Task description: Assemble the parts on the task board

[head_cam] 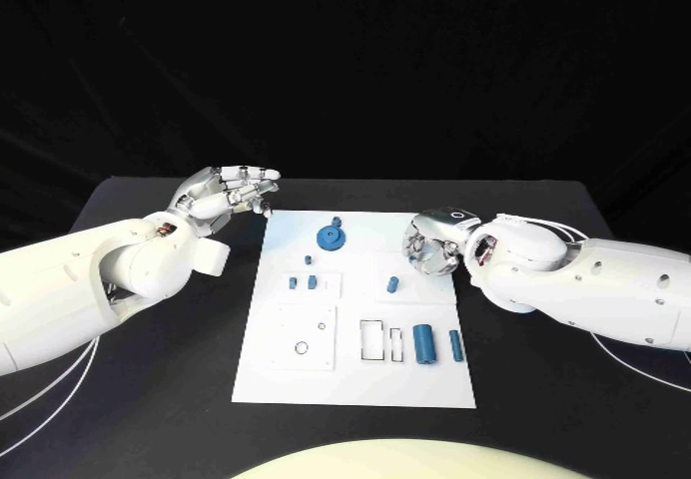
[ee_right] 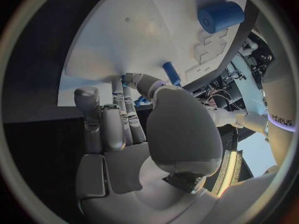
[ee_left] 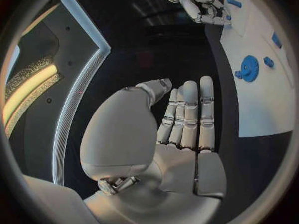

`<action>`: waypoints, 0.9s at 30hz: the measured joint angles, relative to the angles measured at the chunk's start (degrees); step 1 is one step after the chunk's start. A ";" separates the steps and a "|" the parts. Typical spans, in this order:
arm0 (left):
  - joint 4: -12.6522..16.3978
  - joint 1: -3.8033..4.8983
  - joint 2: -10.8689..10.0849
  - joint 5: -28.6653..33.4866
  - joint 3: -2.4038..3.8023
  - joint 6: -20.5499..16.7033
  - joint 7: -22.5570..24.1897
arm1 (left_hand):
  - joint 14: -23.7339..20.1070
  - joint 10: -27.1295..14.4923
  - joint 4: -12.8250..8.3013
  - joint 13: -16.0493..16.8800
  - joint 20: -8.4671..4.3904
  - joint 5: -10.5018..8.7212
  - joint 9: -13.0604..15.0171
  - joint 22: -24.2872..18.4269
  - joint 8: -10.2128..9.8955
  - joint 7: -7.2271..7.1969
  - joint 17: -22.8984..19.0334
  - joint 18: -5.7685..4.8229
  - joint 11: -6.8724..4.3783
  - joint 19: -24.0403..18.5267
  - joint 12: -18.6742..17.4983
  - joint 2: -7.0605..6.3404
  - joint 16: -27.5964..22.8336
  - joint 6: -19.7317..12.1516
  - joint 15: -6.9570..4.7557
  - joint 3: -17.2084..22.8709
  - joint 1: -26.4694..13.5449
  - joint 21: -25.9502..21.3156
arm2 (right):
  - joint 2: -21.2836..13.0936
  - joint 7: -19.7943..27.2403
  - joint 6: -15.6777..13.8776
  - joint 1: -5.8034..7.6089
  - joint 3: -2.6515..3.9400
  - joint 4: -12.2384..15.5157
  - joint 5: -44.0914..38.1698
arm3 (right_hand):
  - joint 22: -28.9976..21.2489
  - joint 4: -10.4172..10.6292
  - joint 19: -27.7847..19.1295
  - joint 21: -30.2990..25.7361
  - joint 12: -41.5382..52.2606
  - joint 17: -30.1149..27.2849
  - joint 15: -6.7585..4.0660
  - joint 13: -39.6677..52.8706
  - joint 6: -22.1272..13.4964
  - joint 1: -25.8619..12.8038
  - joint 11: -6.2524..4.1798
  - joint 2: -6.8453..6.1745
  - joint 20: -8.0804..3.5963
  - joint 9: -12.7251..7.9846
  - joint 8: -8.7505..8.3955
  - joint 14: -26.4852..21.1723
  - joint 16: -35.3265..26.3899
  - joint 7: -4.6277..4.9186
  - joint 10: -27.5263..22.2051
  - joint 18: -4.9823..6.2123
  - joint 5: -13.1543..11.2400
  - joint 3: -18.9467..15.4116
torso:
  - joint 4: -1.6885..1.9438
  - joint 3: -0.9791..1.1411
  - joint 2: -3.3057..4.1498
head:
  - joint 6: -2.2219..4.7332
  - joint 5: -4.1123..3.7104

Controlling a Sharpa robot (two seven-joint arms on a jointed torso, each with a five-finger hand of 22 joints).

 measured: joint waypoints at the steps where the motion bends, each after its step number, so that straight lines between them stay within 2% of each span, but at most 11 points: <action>1: 0.00 0.00 0.00 -0.06 0.00 0.00 -0.01 | 0.00 0.00 0.00 -0.03 0.00 0.00 0.00 0.00 0.00 0.00 0.00 0.00 0.00 0.00 0.00 0.00 0.00 0.00 0.00 0.00 0.00 0.00 | 0.03 -0.15 -0.04 -0.03 0.01 0.04 -0.17 | 0.10 0.13 0.00 0.21 0.02 0.00 0.00 0.00 0.00 0.00 -0.01 0.00 0.00 0.12 0.03 0.00 0.00 0.00 0.01 0.00 0.00 0.16 | 0.00 0.00 0.00 | 0.01 0.00; 6: -0.02 0.00 0.03 -0.32 0.00 0.00 -0.05 | 0.00 0.00 0.00 -0.03 0.00 0.00 0.00 0.00 0.00 0.00 0.00 0.00 0.00 0.00 0.00 0.00 0.00 0.00 0.00 0.00 0.00 0.00 | 0.14 -0.79 -0.32 -0.14 0.01 0.14 -0.88 | 2.12 -0.15 1.06 2.33 0.05 0.50 -0.21 0.14 0.79 0.00 -0.77 0.00 -0.03 0.78 1.15 -0.21 0.95 -0.57 0.91 0.02 -0.05 1.11 | 0.00 0.01 0.01 | 0.01 -0.04; 7: -0.02 0.00 0.05 -0.38 0.00 0.00 -0.06 | 0.00 0.00 0.00 -0.03 0.00 0.00 0.00 0.00 0.00 0.00 0.00 0.00 0.00 0.00 0.00 0.00 0.00 0.00 0.00 0.00 0.00 0.00 | 0.18 -0.95 -0.44 -0.17 0.01 0.16 -1.07 | 2.94 -0.18 1.67 3.15 -0.03 0.72 -0.34 0.23 1.28 0.01 -0.86 0.00 -0.02 1.02 1.56 -0.08 1.17 -0.67 1.45 -0.82 -0.07 1.42 | 0.00 0.01 0.01 | 0.01 -0.04; 9: -0.03 0.00 0.08 -0.46 0.00 0.00 -0.08 | 0.00 0.00 0.00 -0.03 0.00 0.00 0.00 0.00 0.00 0.00 0.00 0.00 0.00 0.00 0.00 0.00 0.00 0.00 0.00 0.00 0.00 0.00 | 0.22 -1.17 -0.66 -0.23 0.00 0.21 -1.34 | 3.93 -0.26 2.17 4.13 0.17 0.71 -0.72 0.40 1.67 0.02 -1.01 0.01 -0.12 1.32 2.01 -0.11 1.21 -1.03 2.00 -0.87 -0.15 1.54 | 0.01 0.01 0.01 | 0.03 -0.09; 12: -0.03 0.00 0.09 -0.60 -0.01 0.00 -0.10 | 0.00 0.00 -0.10 -0.03 0.00 0.00 0.01 0.00 0.00 0.00 0.00 0.00 0.00 0.00 0.00 0.00 0.00 0.00 0.00 -0.10 0.00 0.00 | 0.30 -1.51 -1.27 -0.35 -0.09 0.31 -1.81 | 5.11 -0.20 2.59 5.30 0.44 0.71 -1.33 0.62 2.54 0.10 -0.56 0.08 -0.53 1.96 2.86 -0.08 1.55 -1.53 2.77 -0.87 -0.13 3.48 | 0.01 0.01 0.01 | 0.04 -0.14; 16: -0.04 0.00 0.09 -0.78 -0.01 -0.01 -0.11 | 0.00 0.00 -0.16 -0.03 0.00 0.00 0.01 0.00 0.00 0.00 -0.04 0.00 0.00 0.00 0.00 0.00 0.00 0.00 0.00 -0.16 0.00 0.00 | 0.35 -1.92 -2.15 -0.53 -0.21 0.49 -2.38 | 5.89 -1.27 2.67 5.77 0.44 0.52 -1.31 1.05 2.64 0.08 -0.18 0.10 -0.62 2.64 3.36 -0.08 1.55 -1.62 3.15 -0.87 0.12 4.93 | 0.01 0.01 0.01 | 0.05 -0.18; 21: 0.00 0.00 0.08 -1.00 -0.01 -0.05 -0.12 | 0.00 -0.01 -0.19 -0.14 0.00 0.00 0.01 0.01 0.00 -0.21 -0.04 -0.01 0.00 0.00 -0.06 0.00 0.01 0.21 0.00 -0.19 0.00 0.00 | 0.34 -2.42 -3.07 -0.70 -0.35 0.70 -2.95 | 6.35 -1.82 2.67 5.99 0.19 0.47 -1.35 1.43 2.82 0.00 -0.12 0.18 -0.62 2.94 3.55 -0.13 1.77 -1.81 3.21 -0.87 0.18 5.48 | 0.02 0.01 0.02 | 0.10 -0.22; 27: 0.12 0.00 -0.01 -1.35 -0.01 -0.09 -0.12 | 0.00 -0.01 -1.27 -0.63 -0.22 0.00 -0.33 0.31 -0.31 -0.01 -0.26 -0.01 0.00 0.22 -0.39 0.00 -0.30 -0.43 0.00 -0.31 1.06 0.00 | 0.27 -2.94 -4.09 -0.87 -0.48 0.95 -3.42 | 6.60 -2.13 2.67 6.35 0.05 0.47 -1.50 1.31 2.99 -0.31 0.07 0.48 -0.62 3.14 3.78 -0.28 1.77 -1.98 3.39 -0.87 0.18 5.79 | 0.01 0.03 0.03 | 0.24 -0.25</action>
